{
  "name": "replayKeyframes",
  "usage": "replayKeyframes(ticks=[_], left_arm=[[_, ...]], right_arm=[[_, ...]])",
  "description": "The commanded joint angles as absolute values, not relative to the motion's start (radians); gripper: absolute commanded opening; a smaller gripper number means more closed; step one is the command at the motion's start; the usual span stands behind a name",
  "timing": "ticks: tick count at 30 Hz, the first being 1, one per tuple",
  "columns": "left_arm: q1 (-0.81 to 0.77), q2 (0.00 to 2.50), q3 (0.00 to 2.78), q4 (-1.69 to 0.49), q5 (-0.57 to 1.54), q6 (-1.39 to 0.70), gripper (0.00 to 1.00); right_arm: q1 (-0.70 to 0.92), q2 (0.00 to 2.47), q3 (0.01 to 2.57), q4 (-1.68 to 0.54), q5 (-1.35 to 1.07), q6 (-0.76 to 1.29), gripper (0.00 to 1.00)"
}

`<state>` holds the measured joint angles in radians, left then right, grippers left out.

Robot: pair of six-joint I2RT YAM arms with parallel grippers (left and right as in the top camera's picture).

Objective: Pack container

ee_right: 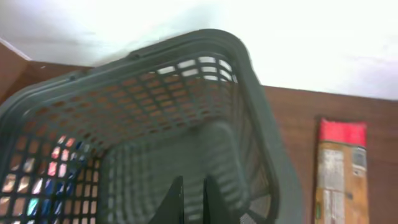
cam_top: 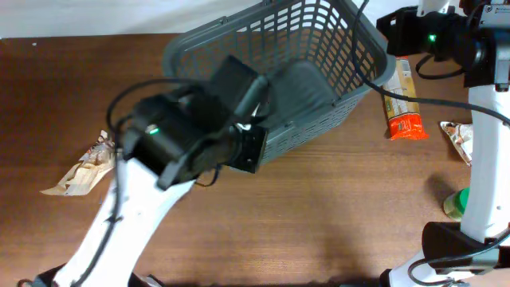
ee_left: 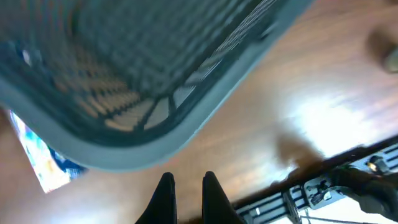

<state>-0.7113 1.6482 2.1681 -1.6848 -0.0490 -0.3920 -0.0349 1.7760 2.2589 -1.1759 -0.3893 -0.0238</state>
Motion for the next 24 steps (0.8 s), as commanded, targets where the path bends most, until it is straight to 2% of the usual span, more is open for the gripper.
replayKeyframes(ticks=[1,5,8,15,24], left_arm=[[-0.714,1.642,2.116,-1.685,-0.072,-0.505,0.02],[-0.714,1.642,2.115,-1.671,-0.027,-0.505,0.02],[-0.723,1.642,2.107,-1.653,0.036,-0.505,0.01],[-0.799,1.649,2.107,-1.663,0.038,-0.524,0.02],[-0.797,1.65,2.022,-1.687,0.123,-0.561,0.02]], right_arm=[[-0.012,1.789,2.254,-1.199,-0.249,0.012,0.04],[0.013,1.794,2.254,-1.211,-0.162,0.011,0.04],[0.023,1.805,2.254,-1.214,-0.161,0.009,0.04],[0.027,1.847,2.254,-1.227,-0.164,0.009,0.04],[0.027,1.875,2.254,-1.245,-0.164,0.009,0.04]])
